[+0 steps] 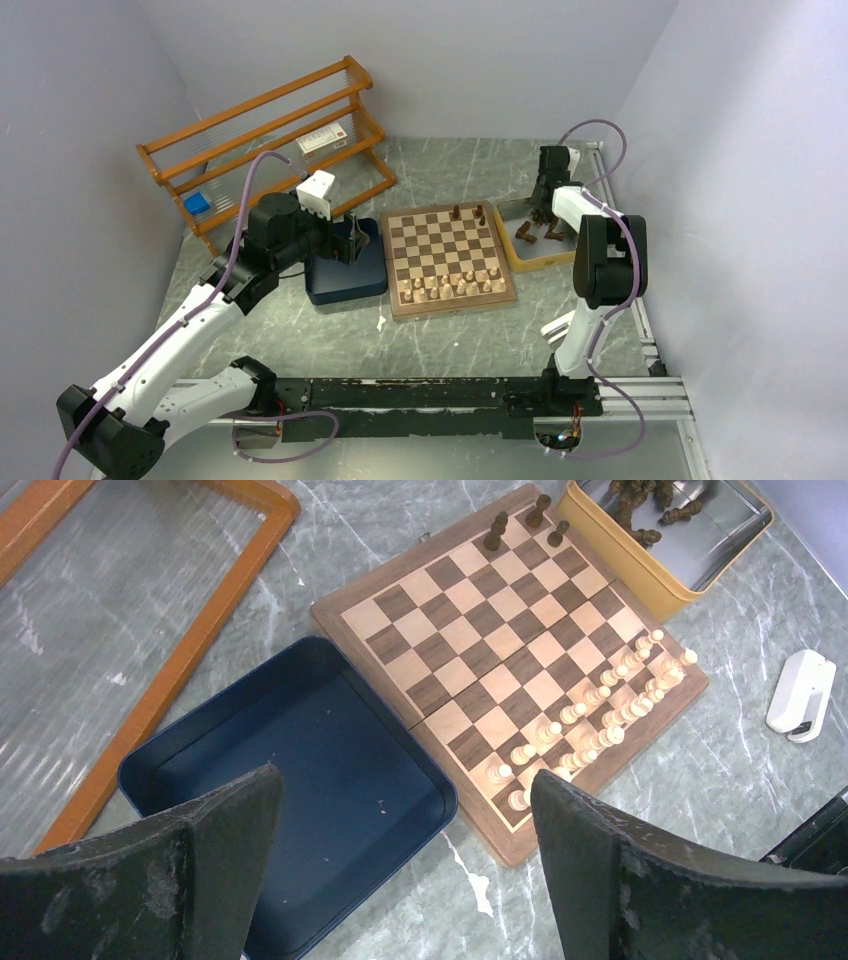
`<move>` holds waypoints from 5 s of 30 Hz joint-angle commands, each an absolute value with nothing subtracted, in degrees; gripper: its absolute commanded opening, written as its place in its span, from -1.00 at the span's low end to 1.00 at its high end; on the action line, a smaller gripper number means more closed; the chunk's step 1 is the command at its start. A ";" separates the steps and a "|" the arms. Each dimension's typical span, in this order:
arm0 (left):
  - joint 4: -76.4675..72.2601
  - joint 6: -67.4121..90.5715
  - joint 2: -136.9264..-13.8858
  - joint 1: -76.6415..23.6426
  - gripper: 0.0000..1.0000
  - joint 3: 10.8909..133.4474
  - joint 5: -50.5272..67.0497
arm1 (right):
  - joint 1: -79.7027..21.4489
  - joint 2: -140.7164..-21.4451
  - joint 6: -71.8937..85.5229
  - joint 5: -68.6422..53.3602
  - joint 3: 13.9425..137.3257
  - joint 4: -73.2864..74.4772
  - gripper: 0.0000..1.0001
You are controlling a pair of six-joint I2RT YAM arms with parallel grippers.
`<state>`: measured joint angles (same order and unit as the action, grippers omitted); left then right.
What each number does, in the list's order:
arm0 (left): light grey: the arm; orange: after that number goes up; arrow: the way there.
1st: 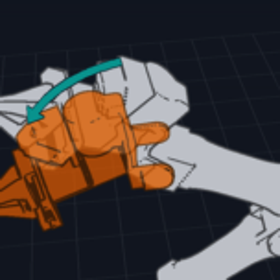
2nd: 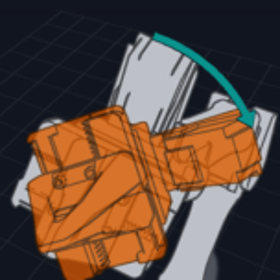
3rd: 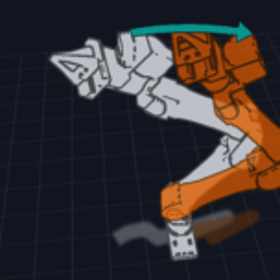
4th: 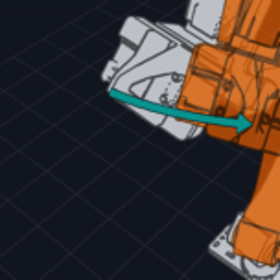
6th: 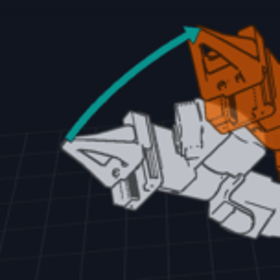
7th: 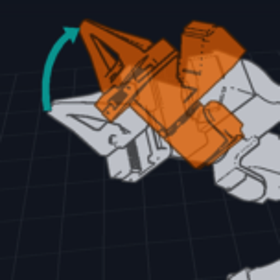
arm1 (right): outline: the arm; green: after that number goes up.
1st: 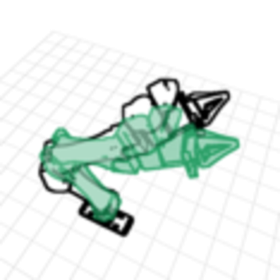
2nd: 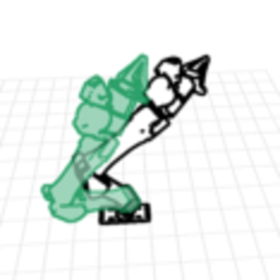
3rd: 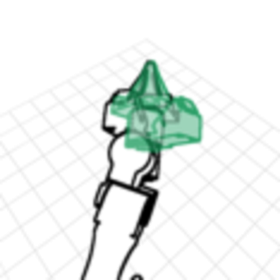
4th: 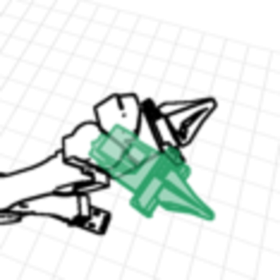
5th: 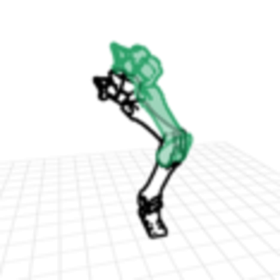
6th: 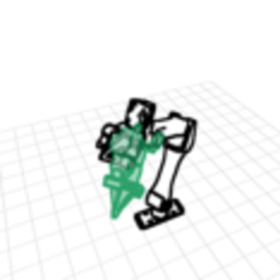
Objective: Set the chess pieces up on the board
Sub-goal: Pick up the chess piece from the storage box, then place the chess piece on the chessboard.
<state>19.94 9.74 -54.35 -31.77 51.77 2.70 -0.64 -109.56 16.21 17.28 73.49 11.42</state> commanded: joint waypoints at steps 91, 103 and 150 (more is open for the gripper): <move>18.55 9.04 -53.88 -32.24 0.95 51.15 3.48 | -23.70 -105.53 21.98 8.02 85.60 28.40 -0.75; 18.85 8.91 -54.04 -32.22 0.96 51.42 2.98 | -28.71 -108.12 22.79 7.60 90.48 29.04 -0.75; 19.16 8.86 -53.52 -32.20 0.95 51.33 2.11 | -34.89 -126.36 21.97 10.99 105.03 36.47 -0.68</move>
<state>19.94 9.61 -54.41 -31.77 51.77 2.68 -34.59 -124.77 22.26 10.55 103.50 34.85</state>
